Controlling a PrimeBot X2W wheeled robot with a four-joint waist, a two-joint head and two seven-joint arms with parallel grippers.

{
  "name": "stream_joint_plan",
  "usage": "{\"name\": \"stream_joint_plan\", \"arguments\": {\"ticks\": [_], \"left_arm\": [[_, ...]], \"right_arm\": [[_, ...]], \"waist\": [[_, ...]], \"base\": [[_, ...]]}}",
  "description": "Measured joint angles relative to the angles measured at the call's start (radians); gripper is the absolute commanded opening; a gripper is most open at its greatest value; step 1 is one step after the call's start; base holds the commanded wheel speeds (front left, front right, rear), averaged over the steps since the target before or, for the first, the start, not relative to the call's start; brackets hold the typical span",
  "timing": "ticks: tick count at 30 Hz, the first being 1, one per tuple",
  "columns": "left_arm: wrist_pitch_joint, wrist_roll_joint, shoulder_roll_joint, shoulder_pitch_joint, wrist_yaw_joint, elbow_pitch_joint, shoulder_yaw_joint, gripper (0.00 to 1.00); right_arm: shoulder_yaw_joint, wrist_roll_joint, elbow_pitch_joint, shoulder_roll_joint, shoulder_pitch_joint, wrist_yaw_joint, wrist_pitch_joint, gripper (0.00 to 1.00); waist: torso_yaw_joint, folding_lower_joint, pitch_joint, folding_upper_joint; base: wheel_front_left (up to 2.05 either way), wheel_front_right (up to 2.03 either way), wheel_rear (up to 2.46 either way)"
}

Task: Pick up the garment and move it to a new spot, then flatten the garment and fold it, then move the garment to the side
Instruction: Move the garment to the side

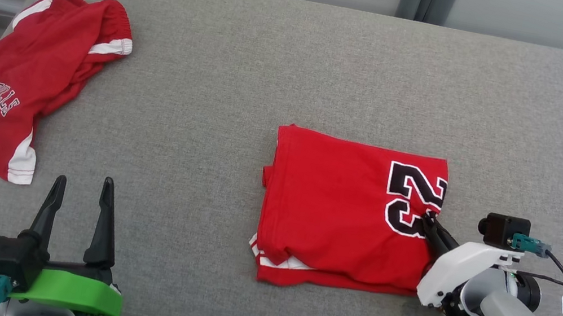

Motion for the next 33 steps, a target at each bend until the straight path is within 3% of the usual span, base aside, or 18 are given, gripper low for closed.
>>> {"name": "stream_joint_plan", "arguments": {"ticks": [12,24,33], "left_arm": [[0.000,0.025,0.000,-0.022,-0.012,-0.018,0.022,1.00],[-0.001,0.087,0.004,-0.081,-0.043,-0.053,0.067,1.00],[-0.001,0.114,0.042,-0.107,-0.058,-0.090,0.096,1.00]], "right_arm": [[0.055,-0.012,0.022,-0.082,-0.167,0.000,-0.004,0.00],[0.045,-0.016,0.096,-0.211,-0.375,0.000,-0.008,0.00],[0.019,0.007,0.148,-0.296,-0.507,0.000,-0.021,0.00]], "waist": [[-0.062,0.0000,0.044,0.0000],[-0.111,0.0001,0.182,0.0000],[-0.148,0.0001,0.286,0.0000]], "base": [[0.00,0.00,0.00],[0.00,0.00,0.00],[0.00,0.00,0.00]]}}
